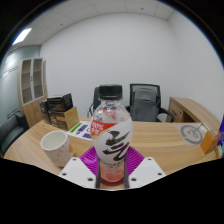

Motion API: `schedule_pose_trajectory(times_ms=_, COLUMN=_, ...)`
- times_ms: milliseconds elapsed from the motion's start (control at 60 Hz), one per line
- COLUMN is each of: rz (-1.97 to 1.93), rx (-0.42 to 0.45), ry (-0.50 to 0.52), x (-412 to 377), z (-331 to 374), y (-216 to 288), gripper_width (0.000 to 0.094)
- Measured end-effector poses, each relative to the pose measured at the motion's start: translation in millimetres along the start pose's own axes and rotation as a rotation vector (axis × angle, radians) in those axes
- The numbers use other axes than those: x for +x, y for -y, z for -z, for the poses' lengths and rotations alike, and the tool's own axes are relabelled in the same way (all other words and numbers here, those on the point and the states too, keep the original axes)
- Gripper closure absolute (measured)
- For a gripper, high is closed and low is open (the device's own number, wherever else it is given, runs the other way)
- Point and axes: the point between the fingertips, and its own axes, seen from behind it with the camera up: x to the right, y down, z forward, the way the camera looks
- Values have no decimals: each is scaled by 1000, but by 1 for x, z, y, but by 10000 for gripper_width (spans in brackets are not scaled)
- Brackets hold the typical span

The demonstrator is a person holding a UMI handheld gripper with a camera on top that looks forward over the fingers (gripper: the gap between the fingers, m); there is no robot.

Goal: Pour water

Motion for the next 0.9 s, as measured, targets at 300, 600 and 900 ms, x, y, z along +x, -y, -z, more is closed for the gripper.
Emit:
schedule_pose_trajectory(times_ms=300, rz=39, rx=-92, ry=-78, x=6, z=16, y=-9, gripper_width=69)
schedule_pose_trajectory(times_ms=600, rz=25, rx=-144, ry=-180, x=-27, z=134, y=19, gripper_width=81)
schedule_pose_trajectory(times_ms=900, rz=-24, rx=-206, ry=-268, x=-89, z=278, y=19, gripper_width=80)
